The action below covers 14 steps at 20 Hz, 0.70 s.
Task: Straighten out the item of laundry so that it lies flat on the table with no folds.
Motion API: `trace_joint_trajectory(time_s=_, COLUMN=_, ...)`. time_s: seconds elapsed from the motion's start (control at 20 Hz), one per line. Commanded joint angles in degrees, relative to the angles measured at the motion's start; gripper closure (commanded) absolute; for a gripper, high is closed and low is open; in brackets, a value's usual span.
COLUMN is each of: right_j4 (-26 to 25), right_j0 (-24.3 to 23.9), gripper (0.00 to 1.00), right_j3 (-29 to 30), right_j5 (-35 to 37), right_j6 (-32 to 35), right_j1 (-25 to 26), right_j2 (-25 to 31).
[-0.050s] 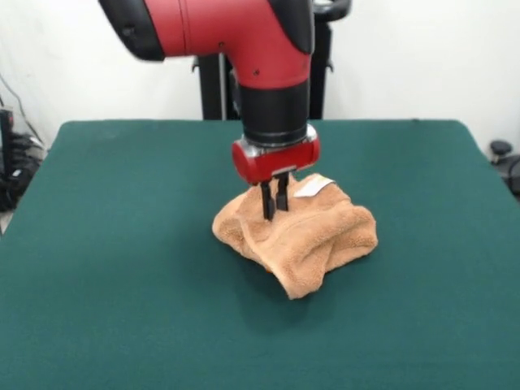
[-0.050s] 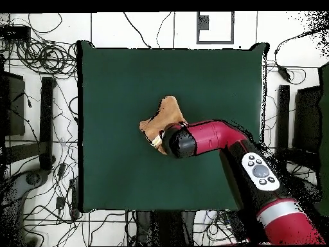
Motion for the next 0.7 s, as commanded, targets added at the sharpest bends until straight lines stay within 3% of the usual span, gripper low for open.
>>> trace_joint_trajectory(time_s=0.05, right_j4=6.71, right_j0=4.27, gripper=1.0, right_j3=5.9, right_j5=2.32, right_j6=3.31, right_j1=-6.13, right_j2=7.63)
trace_joint_trajectory(time_s=0.7, right_j4=10.25, right_j0=12.41, gripper=1.0, right_j3=4.68, right_j5=-0.65, right_j6=9.48, right_j1=-8.27, right_j2=0.97)
